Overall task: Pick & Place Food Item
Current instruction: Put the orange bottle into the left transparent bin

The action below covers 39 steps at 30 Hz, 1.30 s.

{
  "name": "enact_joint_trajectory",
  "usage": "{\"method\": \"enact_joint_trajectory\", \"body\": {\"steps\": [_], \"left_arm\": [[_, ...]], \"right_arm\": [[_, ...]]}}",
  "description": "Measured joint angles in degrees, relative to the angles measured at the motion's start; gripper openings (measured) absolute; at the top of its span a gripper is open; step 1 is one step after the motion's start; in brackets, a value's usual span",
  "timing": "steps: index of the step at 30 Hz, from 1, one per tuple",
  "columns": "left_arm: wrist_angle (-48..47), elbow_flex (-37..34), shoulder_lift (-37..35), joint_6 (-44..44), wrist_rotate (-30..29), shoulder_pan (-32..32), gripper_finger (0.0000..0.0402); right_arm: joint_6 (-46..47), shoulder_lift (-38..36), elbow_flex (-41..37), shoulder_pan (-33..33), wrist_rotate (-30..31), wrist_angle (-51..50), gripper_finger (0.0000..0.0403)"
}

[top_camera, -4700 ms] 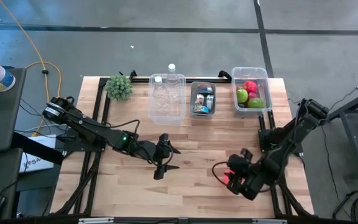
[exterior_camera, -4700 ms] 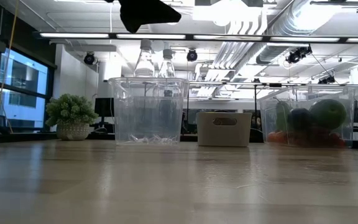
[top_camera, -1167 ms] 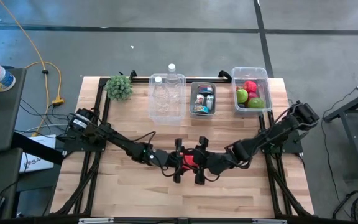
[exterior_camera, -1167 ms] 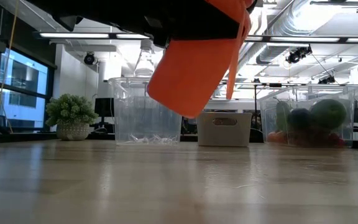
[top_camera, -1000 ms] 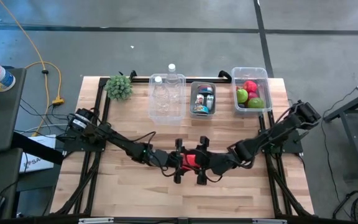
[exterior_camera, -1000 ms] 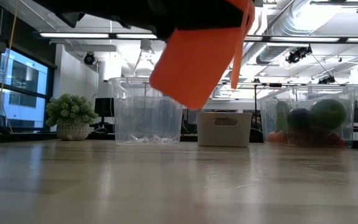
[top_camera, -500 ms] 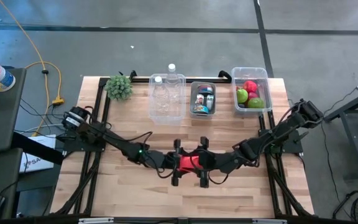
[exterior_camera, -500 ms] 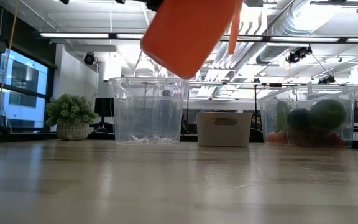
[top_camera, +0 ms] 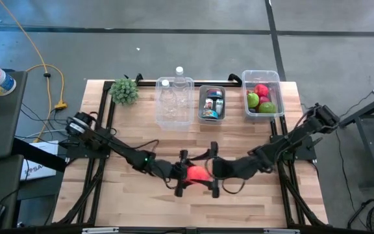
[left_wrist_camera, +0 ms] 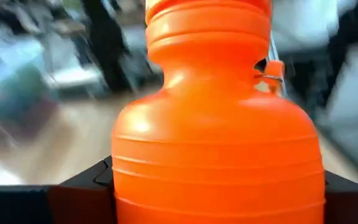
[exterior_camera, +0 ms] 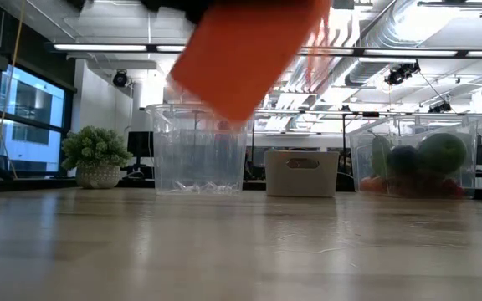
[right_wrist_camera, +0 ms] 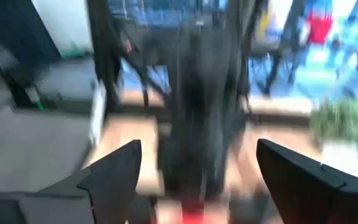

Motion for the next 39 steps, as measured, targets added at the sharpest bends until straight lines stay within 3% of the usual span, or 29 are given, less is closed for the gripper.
{"method": "enact_joint_trajectory", "body": {"steps": [3,11,15,20,25,30,39], "left_arm": [[-3.3,-0.9,1.2,0.1,2.3,0.0,0.0243],[-2.8,-0.4,0.5,-1.3,1.8,0.1,0.0243],[-0.8,0.0,-0.6,-0.5,1.7,-0.4,0.0243],[-2.0,-0.2,-1.9,0.3,1.5,-1.2,0.0243],[-1.7,0.0,-4.0,0.4,1.4,-2.1,0.0243],[-0.7,0.0,-5.4,0.2,1.4,-2.9,0.0243],[2.1,0.0,-5.4,-1.3,1.5,-3.5,0.0243]], "right_arm": [[-5.1,-0.6,0.4,0.2,0.0,4.1,0.0319],[-15.4,-0.4,0.2,2.0,1.3,7.5,0.0329],[-19.4,-0.9,0.2,6.1,6.3,7.7,0.033],[-21.9,-1.4,0.2,13.2,19.9,7.2,0.033],[-17.4,-1.4,0.1,19.0,28.0,1.6,0.033],[-4.4,-1.2,-0.2,20.9,26.5,-6.7,0.033],[-1.7,0.0,-6.5,18.0,26.6,2.0,0.033]]}}
